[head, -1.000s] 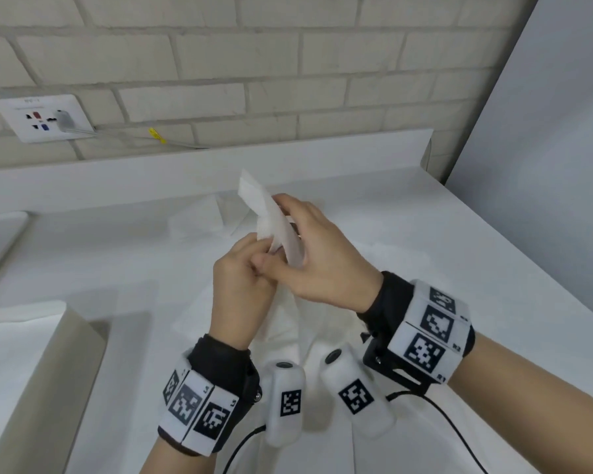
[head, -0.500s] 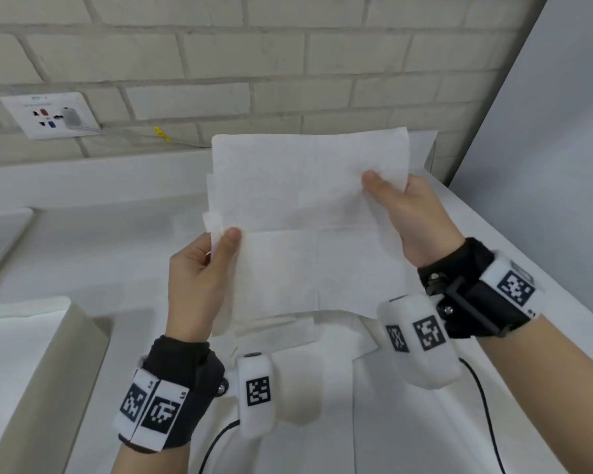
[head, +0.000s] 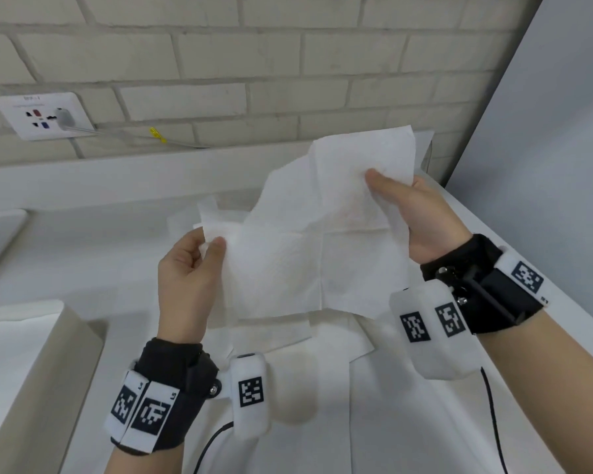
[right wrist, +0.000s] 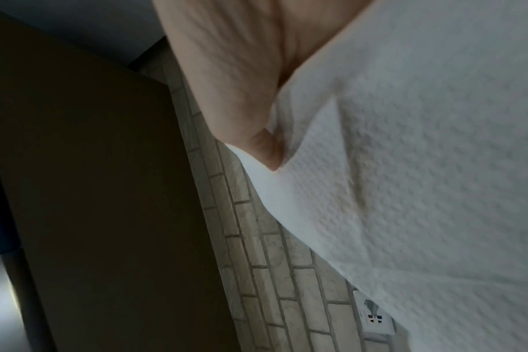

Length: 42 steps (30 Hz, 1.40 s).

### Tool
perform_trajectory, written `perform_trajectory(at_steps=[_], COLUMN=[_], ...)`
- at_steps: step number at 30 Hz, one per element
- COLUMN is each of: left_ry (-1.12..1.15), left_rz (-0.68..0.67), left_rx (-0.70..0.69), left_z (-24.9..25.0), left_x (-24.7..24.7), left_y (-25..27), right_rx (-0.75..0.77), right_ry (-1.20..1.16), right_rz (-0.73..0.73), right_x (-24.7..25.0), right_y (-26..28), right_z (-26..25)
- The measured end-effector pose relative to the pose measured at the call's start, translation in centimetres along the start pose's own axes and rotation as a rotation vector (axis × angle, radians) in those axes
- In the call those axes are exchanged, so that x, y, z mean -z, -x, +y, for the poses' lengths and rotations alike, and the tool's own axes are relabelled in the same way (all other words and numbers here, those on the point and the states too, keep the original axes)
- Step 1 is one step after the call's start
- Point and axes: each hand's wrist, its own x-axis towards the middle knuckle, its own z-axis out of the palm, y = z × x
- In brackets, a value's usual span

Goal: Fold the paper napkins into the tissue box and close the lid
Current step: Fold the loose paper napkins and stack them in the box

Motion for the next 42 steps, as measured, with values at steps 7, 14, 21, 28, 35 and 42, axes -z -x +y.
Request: perform_trajectory(at_steps=[7, 14, 21, 28, 35, 42], left_ry=[-0.066, 0.124, 0.354, 0.391, 0.337, 0.241], left_rz=[-0.09, -0.303, -0.461, -0.527, -0.612, -0.6], left_rx=[-0.049, 0.18, 0.169, 0.193, 0.154, 0.073], left_z=[0.1, 2.3, 2.6, 2.0, 1.2, 1.9], left_x=[0.0, 0.1, -1.1, -3.1, -4.0, -4.3], left_y=[0.0, -0.1, 0.5, 0.7, 0.7, 1.4], right_rx=[-0.04, -0.05, -0.114, -0.165, -0.173, -0.048], right_ry=[-0.099, -0.233, -0.225, -0.163, 0.117, 0.103], right_rz=[-0.202, -0.265, -0.306, -0.386, -0.528, -0.56], right_x=[-0.9, -1.6, -2.6, -3.8, -4.1, -3.8], right_y=[0.7, 0.8, 0.3, 0.5, 0.2, 0.4], right_z=[-1.5, -2.2, -0.6, 0.6, 0.2, -0.4])
